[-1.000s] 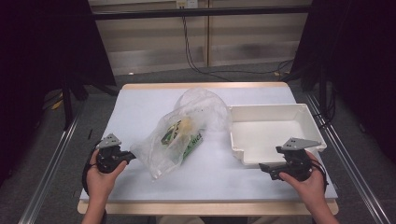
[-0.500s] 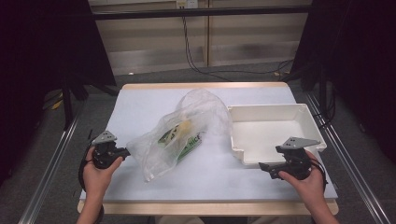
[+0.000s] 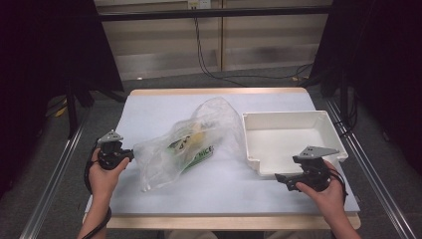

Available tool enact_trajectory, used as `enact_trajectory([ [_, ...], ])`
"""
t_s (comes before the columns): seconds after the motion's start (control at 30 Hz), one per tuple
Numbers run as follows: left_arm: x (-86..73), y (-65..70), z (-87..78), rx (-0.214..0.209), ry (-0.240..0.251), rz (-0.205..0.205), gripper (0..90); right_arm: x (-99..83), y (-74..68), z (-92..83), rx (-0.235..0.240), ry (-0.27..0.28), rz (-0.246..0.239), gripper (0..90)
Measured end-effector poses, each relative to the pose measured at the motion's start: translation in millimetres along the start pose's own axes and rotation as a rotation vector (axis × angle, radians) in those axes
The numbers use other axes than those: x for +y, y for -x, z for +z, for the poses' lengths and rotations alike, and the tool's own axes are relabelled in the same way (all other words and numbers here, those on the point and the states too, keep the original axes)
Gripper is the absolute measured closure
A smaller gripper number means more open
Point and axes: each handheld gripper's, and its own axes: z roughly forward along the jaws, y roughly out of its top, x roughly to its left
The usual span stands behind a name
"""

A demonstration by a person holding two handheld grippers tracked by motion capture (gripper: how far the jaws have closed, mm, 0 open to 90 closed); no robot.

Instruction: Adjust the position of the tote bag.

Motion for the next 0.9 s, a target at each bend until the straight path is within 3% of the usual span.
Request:
enact_trajectory([
  [0.53, 10.8, -17.9, 10.4, 0.011, 0.000, -0.016, 90.0, -0.7, 0.7, 1.1, 0.007, -0.004, -0.003, 5.8],
  [0.7, 15.4, -23.6, 13.9, 0.034, -0.002, -0.011, 90.0, -1.3, 1.4, 1.2, 0.005, -0.006, -0.002, 5.8],
  [0.9, 20.4, -29.7, 19.5, 0.023, 0.000, -0.023, 90.0, -1.5, 1.8, 2.4, 0.008, -0.009, 0.002, 5.8],
])
